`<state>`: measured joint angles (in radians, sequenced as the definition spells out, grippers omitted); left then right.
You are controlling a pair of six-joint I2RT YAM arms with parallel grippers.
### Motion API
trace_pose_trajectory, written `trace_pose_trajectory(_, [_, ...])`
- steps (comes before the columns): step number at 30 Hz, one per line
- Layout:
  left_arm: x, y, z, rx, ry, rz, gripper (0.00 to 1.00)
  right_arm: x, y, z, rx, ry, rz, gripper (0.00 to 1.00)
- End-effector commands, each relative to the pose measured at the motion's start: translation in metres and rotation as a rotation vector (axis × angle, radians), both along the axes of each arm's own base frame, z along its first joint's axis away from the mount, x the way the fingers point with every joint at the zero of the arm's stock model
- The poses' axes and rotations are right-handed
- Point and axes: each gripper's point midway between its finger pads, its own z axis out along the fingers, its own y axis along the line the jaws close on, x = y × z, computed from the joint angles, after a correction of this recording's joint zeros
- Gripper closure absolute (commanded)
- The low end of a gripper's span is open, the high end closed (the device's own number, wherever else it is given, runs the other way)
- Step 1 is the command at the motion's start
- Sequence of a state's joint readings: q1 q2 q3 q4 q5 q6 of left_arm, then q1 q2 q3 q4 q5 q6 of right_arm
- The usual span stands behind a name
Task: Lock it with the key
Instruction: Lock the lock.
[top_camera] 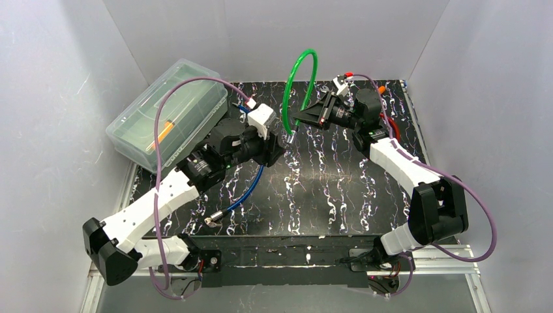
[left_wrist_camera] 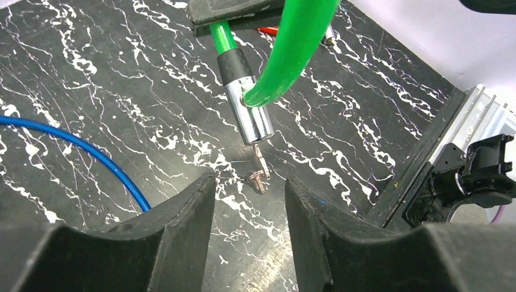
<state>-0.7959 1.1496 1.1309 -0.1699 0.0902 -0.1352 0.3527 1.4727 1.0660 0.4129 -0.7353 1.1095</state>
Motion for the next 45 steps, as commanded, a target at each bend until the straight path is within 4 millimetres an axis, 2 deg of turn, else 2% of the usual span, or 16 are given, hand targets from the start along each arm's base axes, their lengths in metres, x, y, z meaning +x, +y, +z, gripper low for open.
trace_pose_trajectory(1, [0.005,-0.004,0.002,-0.009,0.004,0.031,0.57,0.003,-0.002,0.04,0.056,-0.105,-0.012,0.99])
trace_pose_trajectory(7, [0.008,-0.012,-0.005,-0.008,0.022,0.037,0.58,0.003,-0.002,0.041,0.055,-0.101,-0.017,0.99])
trace_pose_trajectory(12, [0.012,-0.013,-0.009,-0.003,0.033,0.054,0.65,0.002,-0.002,0.04,0.055,-0.098,-0.013,0.99])
trace_pose_trajectory(22, [0.007,-0.012,-0.021,0.023,0.046,0.049,1.0,0.009,-0.004,0.034,0.035,-0.058,-0.044,0.99])
trace_pose_trajectory(26, [0.005,-0.01,-0.026,0.041,0.051,0.067,1.0,0.016,-0.009,0.031,0.027,-0.039,-0.072,0.99])
trace_pose_trajectory(35, [-0.021,-0.012,-0.053,0.094,0.106,0.039,1.0,0.042,-0.031,0.029,-0.009,-0.012,-0.174,0.99])
trace_pose_trajectory(40, [-0.029,-0.009,-0.068,0.1,0.162,0.047,1.0,0.052,-0.043,0.033,-0.006,-0.013,-0.21,0.99])
trace_pose_trajectory(45, [-0.036,-0.006,-0.073,0.09,0.192,0.043,1.0,0.06,-0.059,0.029,-0.045,-0.031,-0.243,0.99])
